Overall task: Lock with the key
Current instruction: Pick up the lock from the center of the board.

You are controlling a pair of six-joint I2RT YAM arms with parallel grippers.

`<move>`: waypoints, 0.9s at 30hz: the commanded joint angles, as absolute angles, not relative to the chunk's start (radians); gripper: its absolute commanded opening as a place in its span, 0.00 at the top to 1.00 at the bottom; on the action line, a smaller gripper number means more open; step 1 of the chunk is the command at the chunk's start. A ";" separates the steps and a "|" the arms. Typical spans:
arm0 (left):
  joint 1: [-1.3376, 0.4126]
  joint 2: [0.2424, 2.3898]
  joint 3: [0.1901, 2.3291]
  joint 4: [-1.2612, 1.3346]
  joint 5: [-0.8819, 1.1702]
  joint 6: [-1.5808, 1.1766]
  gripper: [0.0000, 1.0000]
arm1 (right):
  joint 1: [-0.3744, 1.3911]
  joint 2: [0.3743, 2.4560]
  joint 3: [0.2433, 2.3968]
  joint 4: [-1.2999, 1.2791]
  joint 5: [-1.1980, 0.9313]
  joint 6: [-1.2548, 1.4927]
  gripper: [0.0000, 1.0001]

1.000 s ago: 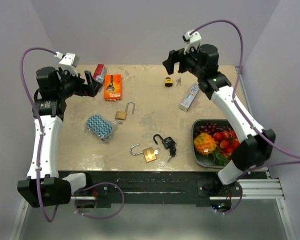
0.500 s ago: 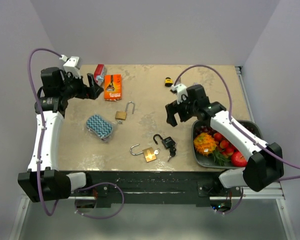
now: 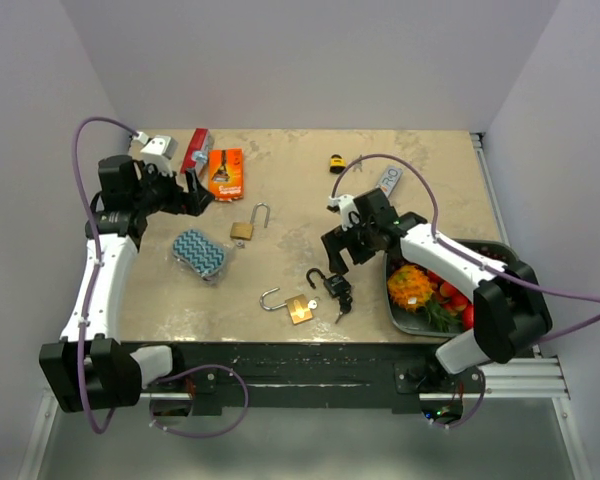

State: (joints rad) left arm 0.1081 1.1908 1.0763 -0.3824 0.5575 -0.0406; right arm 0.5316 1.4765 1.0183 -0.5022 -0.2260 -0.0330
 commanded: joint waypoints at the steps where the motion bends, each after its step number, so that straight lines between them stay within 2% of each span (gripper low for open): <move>1: 0.103 1.141 1.081 -0.350 0.564 -0.026 0.01 | 0.566 1.520 0.999 -0.488 -0.215 0.044 0.01; 16: 0.103 1.183 1.063 -0.321 0.542 -0.060 0.01 | 0.640 1.635 1.022 -0.523 -0.132 0.100 0.01; 27: 0.104 1.180 1.057 -0.322 0.479 -0.104 0.01 | 0.756 1.669 1.026 -0.525 0.069 0.192 0.12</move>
